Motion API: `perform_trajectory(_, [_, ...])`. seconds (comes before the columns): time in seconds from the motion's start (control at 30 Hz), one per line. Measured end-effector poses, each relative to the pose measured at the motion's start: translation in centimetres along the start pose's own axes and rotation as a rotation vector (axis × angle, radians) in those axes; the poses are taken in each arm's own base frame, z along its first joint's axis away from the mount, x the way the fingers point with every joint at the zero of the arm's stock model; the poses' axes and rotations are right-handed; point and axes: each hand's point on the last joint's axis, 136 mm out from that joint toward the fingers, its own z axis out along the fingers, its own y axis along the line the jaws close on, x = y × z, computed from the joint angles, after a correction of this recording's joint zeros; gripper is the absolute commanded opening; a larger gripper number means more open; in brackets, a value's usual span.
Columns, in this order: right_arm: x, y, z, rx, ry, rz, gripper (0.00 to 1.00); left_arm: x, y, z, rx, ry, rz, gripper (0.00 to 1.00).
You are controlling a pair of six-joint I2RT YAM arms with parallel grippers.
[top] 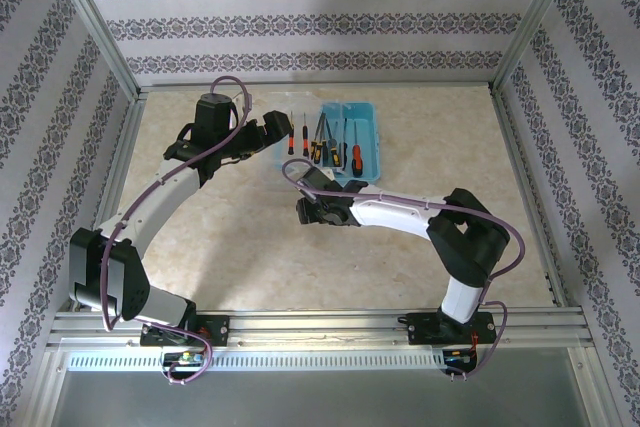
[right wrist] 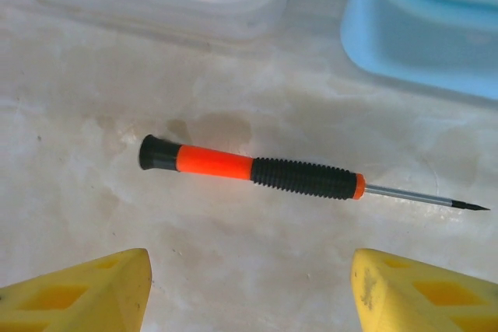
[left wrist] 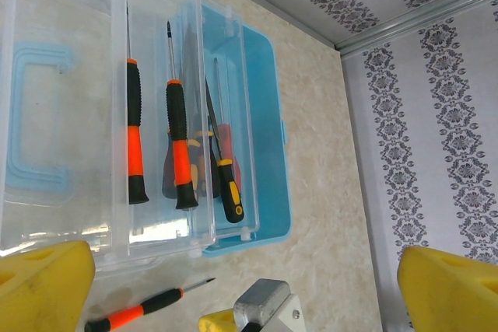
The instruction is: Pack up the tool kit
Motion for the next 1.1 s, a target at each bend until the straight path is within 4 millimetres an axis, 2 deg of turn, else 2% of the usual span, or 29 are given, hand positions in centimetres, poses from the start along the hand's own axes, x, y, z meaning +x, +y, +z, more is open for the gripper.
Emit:
perform_trajectory(0.1, [-0.6, 1.7, 0.1, -0.011, -0.03, -0.033, 0.7, 0.1, 0.1, 0.0, -0.002, 0.002, -0.001, 1.0])
perform_trajectory(0.23, [-1.6, 4.0, 1.5, -0.031, -0.043, -0.103, 0.71, 0.1, 0.1, 0.0, -0.004, 0.004, -0.002, 1.0])
perform_trajectory(0.47, [-2.0, 3.6, 3.8, -0.02, -0.032, -0.174, 0.7, 0.1, 0.1, 0.0, -0.005, 0.005, -0.003, 1.0])
perform_trajectory(0.67, [-3.0, 4.7, 5.2, -0.052, -0.034, -0.216, 0.68, 0.0, 0.2, -0.1, -0.007, 0.002, -0.005, 1.0])
perform_trajectory(0.93, [-2.2, 6.3, 5.7, -0.129, -0.008, -0.236, 0.64, -0.1, 0.3, -0.1, -0.008, 0.0, -0.006, 1.0])
perform_trajectory(1.1, [-0.2, 6.9, 5.8, -0.155, 0.015, -0.26, 0.63, -0.1, 0.3, -0.1, -0.008, 0.0, -0.006, 1.0])
